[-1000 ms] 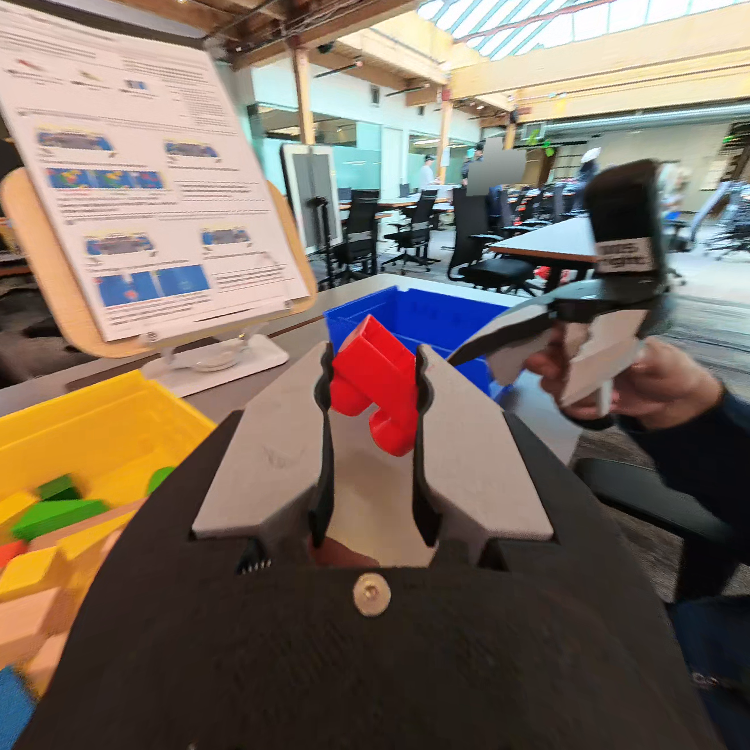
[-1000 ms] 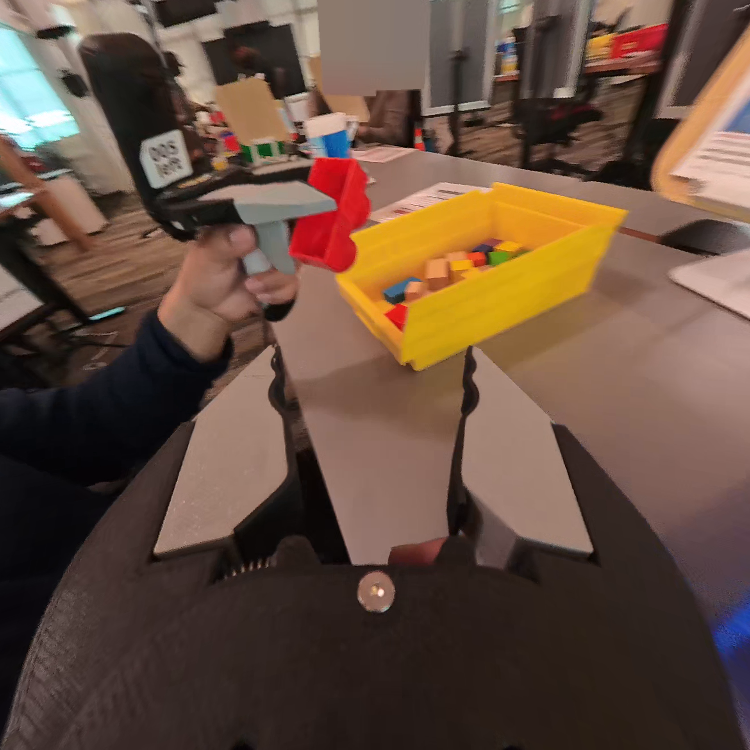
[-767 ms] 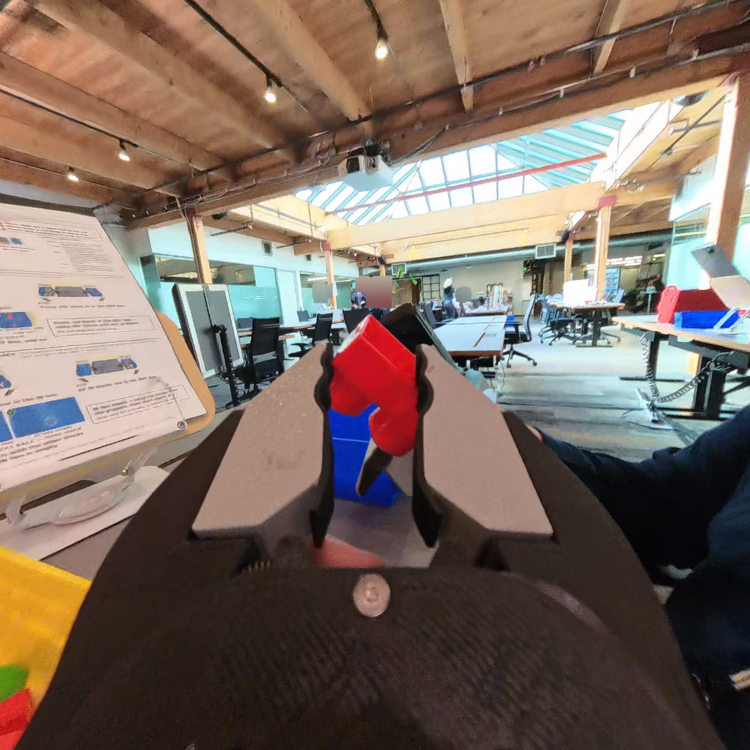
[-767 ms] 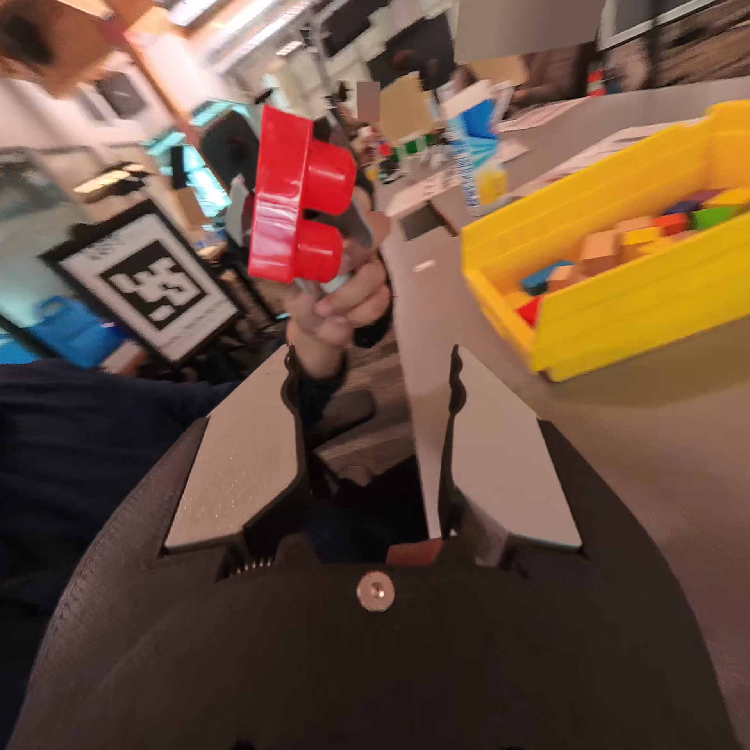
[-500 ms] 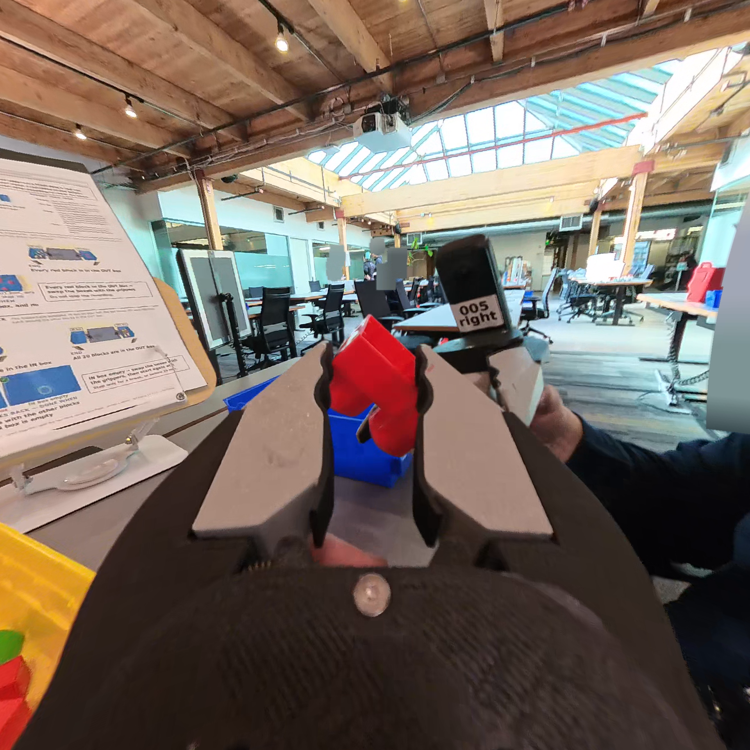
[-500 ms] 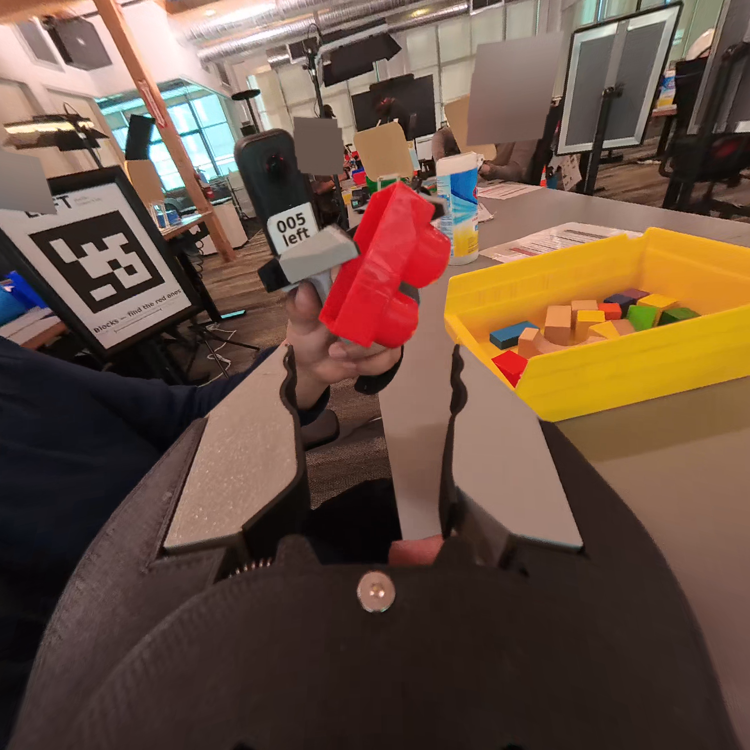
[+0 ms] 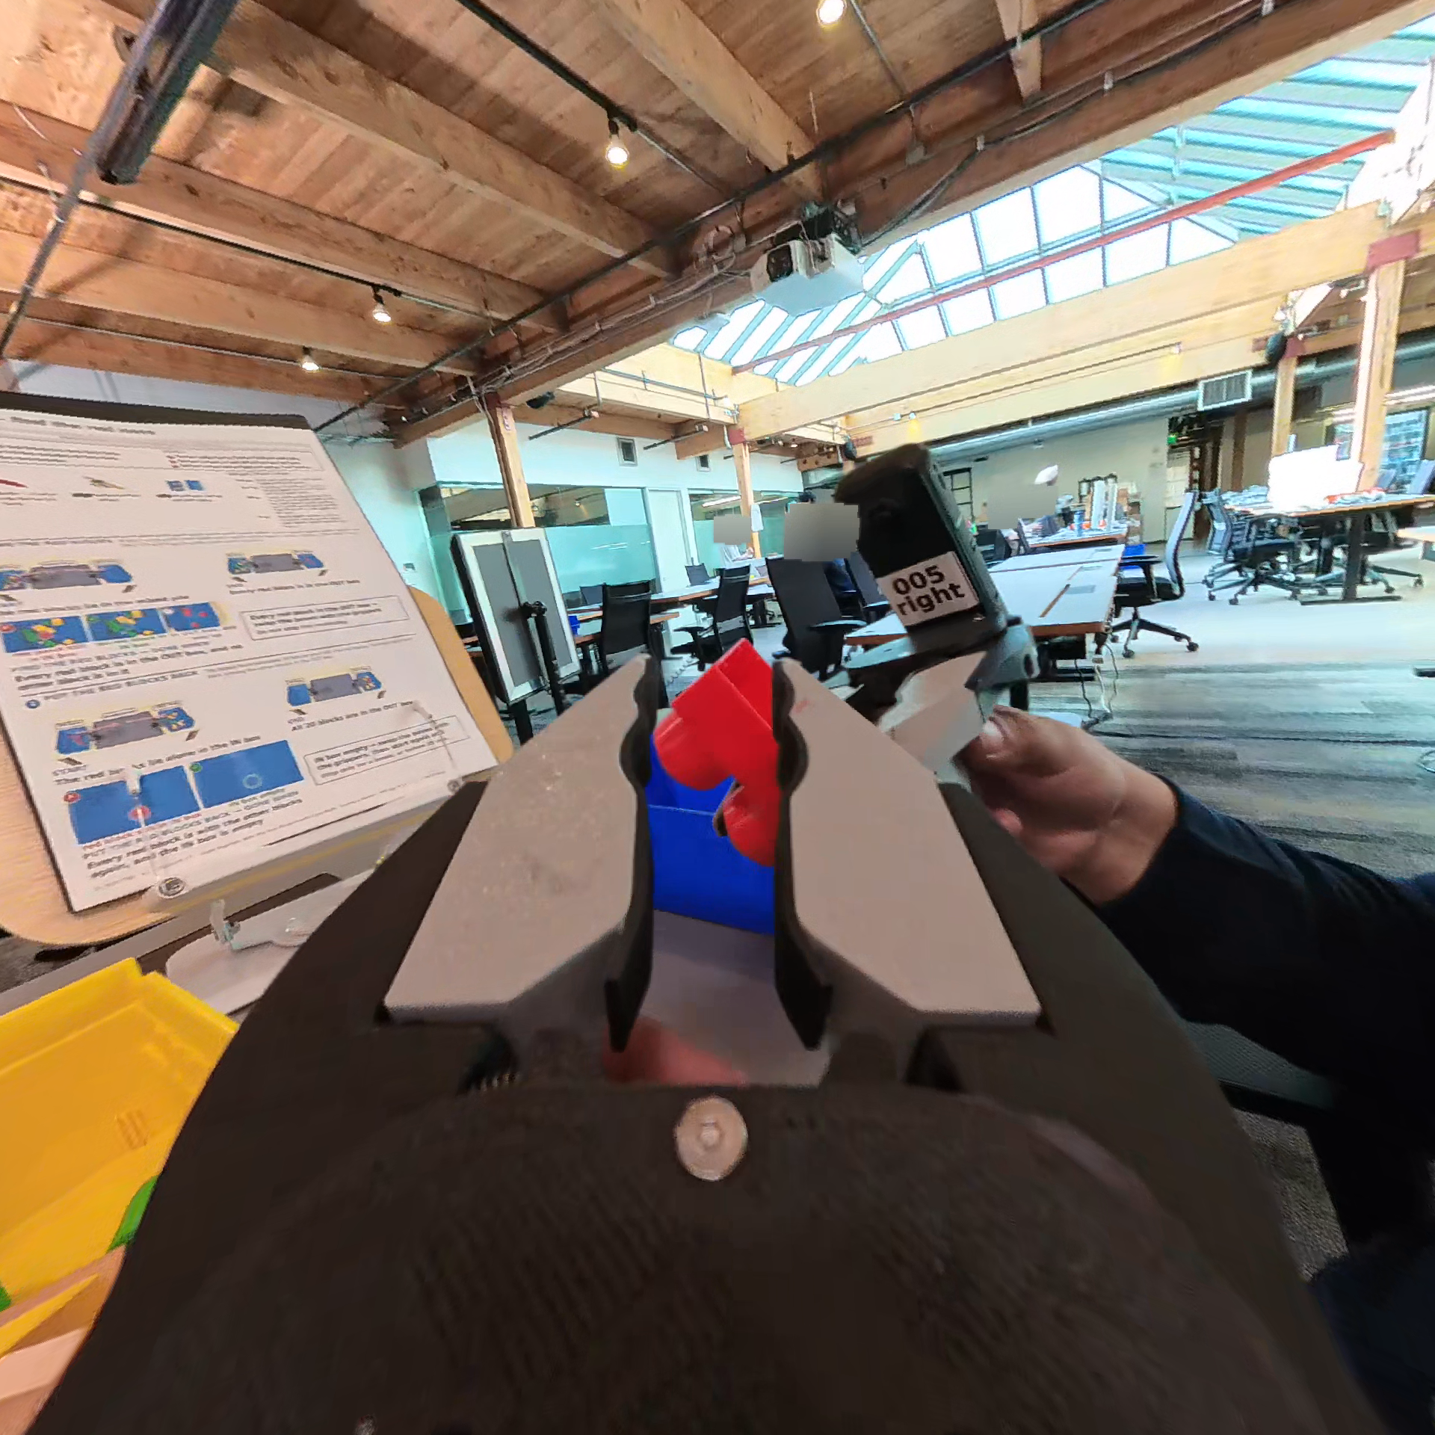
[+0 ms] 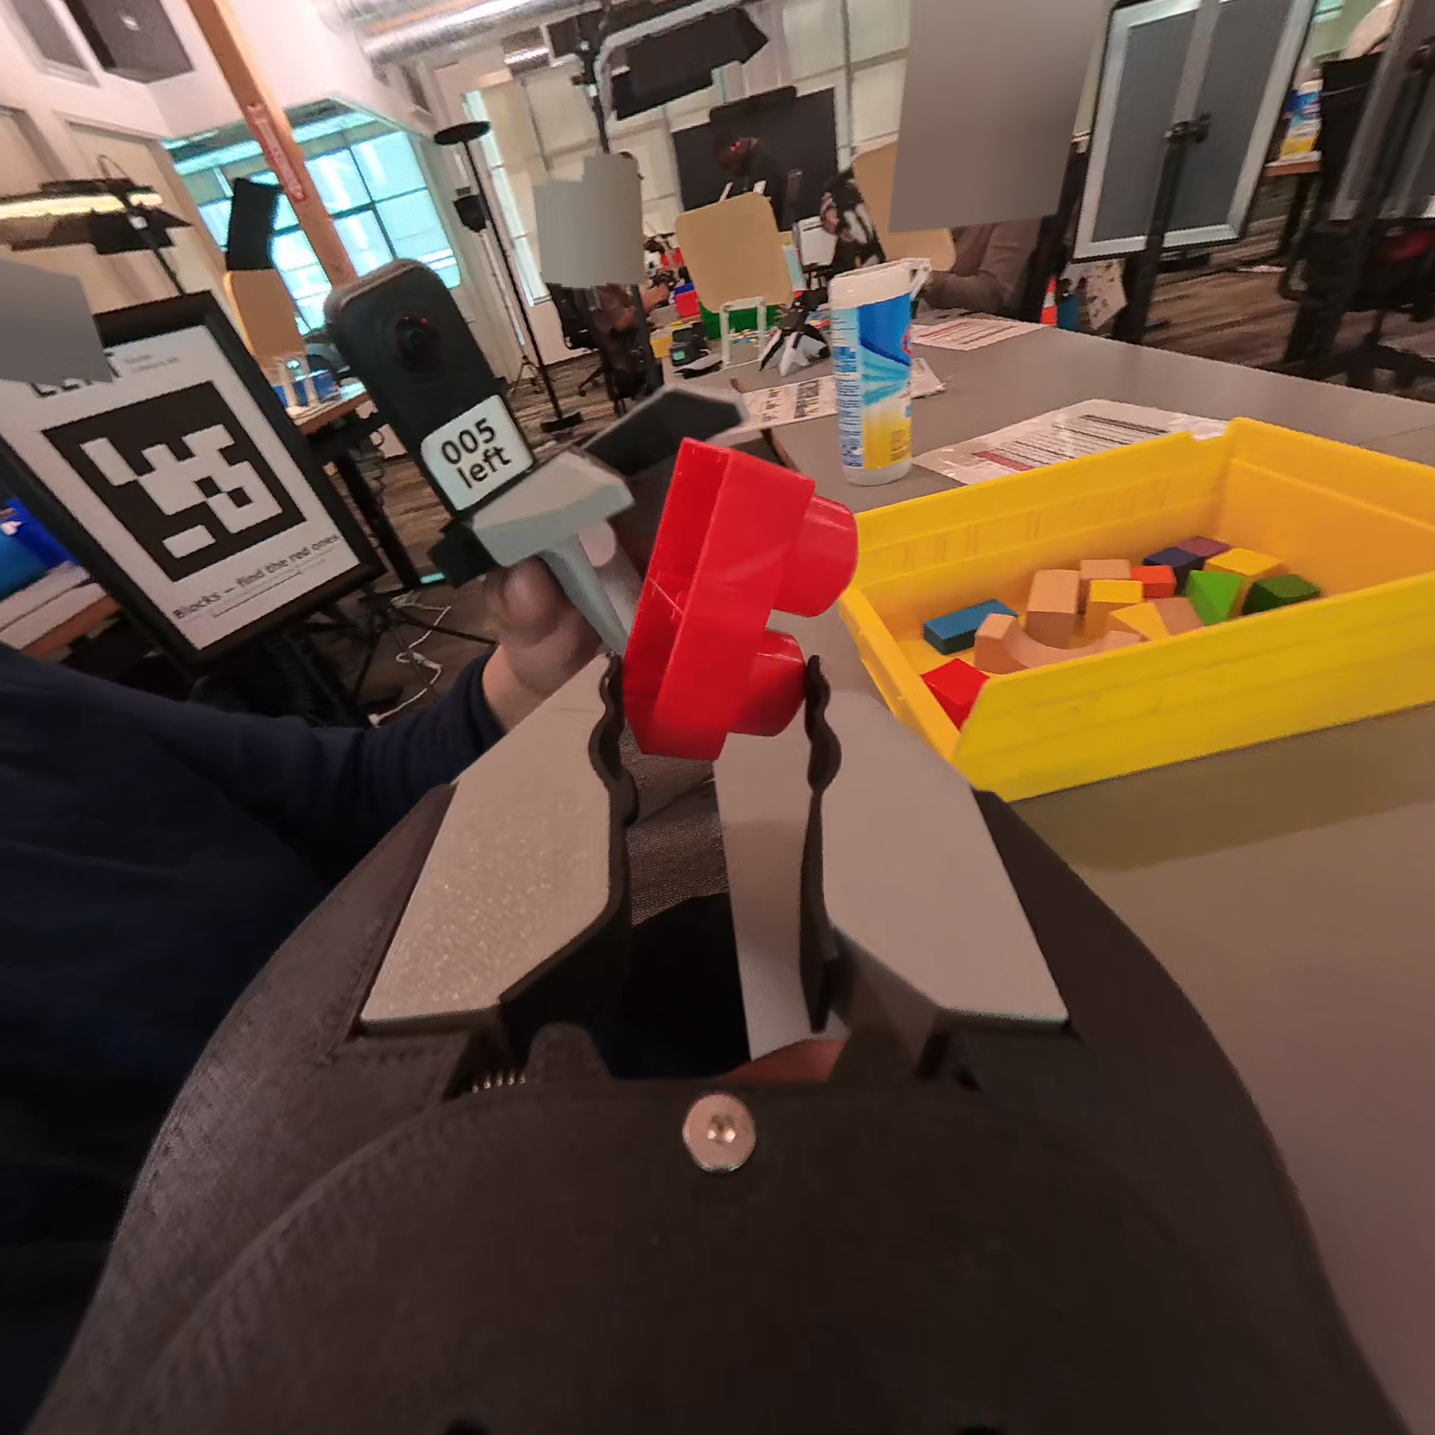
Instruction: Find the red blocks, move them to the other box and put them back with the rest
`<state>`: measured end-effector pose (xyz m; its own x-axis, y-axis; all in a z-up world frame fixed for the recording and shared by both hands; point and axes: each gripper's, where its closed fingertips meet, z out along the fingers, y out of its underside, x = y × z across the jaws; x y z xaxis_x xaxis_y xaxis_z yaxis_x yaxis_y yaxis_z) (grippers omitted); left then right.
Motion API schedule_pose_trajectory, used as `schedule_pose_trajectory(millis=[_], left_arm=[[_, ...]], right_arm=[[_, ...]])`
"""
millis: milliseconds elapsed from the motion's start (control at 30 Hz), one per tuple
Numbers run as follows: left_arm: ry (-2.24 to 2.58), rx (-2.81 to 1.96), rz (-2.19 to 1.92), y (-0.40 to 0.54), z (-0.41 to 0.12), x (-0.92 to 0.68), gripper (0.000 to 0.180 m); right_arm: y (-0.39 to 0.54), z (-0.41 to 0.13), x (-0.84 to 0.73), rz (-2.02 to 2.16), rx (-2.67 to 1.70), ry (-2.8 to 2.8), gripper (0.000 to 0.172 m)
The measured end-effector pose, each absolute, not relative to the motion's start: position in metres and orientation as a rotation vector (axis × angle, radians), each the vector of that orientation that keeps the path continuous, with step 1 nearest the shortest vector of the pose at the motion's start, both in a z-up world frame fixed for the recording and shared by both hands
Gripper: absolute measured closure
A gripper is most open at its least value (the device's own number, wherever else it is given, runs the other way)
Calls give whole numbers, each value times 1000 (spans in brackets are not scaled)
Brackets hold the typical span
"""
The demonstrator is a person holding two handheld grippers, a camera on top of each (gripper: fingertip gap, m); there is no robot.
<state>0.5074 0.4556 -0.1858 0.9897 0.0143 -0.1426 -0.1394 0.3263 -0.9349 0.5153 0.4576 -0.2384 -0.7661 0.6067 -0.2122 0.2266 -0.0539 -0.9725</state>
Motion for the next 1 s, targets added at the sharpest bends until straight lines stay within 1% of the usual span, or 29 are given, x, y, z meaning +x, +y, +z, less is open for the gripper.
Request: schedule_pose_trajectory(millis=[133,233,333,367,433,467,500,533,600,633,700,733,1000], left_arm=[[47,-1347,204,450,-192,484,148],[-28,-1469,354,433,-201,455,139],[-107,-1572,436,415,-213,428,129],[-136,-1596,451,410,-219,418,134],[-193,-1639,438,403,-230,400,158],[-220,-1656,408,401,-237,393,162],[-243,-1668,378,400,-242,388,160],[-263,-1675,369,398,-247,381,162],[-315,-1702,416,392,-258,363,172],[-342,-1719,447,390,-264,354,172],[-367,-1758,490,387,-275,342,166],[-368,-1781,493,388,-281,339,167],[-457,-1937,458,391,-327,316,160]], right_arm=[[503,-238,509,1756,-995,-1827,127],[574,-231,510,1508,-1084,-1658,128],[659,-243,517,1192,-1258,-1516,127],[683,-251,520,1095,-1324,-1489,127],[721,-272,525,912,-1437,-1474,127],[736,-281,526,838,-1474,-1462,126],[749,-287,527,782,-1504,-1444,126],[758,-294,528,748,-1534,-1432,127],[767,-304,528,737,-1586,-1434,124],[769,-306,529,742,-1601,-1435,121],[771,-304,531,746,-1602,-1426,117],[770,-301,532,750,-1592,-1423,116],[747,-275,538,852,-1497,-1430,117]])
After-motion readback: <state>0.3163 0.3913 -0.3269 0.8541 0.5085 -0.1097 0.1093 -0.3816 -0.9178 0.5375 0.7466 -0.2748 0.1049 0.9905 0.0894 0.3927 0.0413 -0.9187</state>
